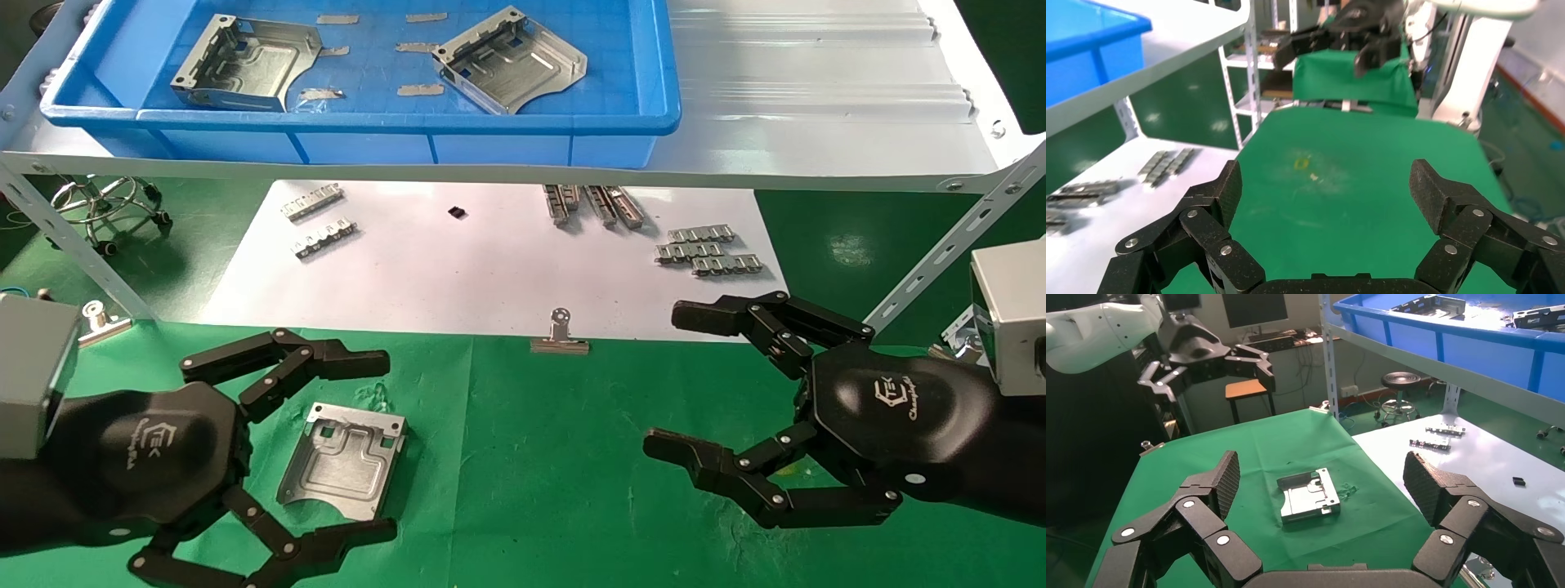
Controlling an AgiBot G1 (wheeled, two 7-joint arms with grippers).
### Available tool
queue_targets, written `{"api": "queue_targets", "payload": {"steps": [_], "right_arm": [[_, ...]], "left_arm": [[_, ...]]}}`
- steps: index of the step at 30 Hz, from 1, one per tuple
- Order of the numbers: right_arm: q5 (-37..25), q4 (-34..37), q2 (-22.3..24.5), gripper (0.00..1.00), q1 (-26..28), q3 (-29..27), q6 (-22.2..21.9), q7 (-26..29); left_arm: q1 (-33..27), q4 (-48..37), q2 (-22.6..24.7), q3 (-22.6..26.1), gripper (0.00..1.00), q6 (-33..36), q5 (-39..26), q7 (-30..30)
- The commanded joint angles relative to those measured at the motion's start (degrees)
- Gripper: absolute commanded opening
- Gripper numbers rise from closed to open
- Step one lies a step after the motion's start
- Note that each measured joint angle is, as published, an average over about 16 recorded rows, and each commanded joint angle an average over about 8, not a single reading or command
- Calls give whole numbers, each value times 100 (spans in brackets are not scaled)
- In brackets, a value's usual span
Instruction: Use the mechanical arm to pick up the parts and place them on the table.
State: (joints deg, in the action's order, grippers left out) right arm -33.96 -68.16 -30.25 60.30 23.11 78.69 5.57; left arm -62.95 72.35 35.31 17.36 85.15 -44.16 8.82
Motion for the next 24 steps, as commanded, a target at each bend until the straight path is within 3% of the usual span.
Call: {"api": "queue_targets", "payload": {"steps": [1,24], "right_arm": [[0,0,0,100,0,0,0,0],[0,1,0,100,-1,-1,-1,0]], "left_arm": [[64,57,-14,-62,100,25,107,90],[165,146,-37,-159,100,66,274,210]]}}
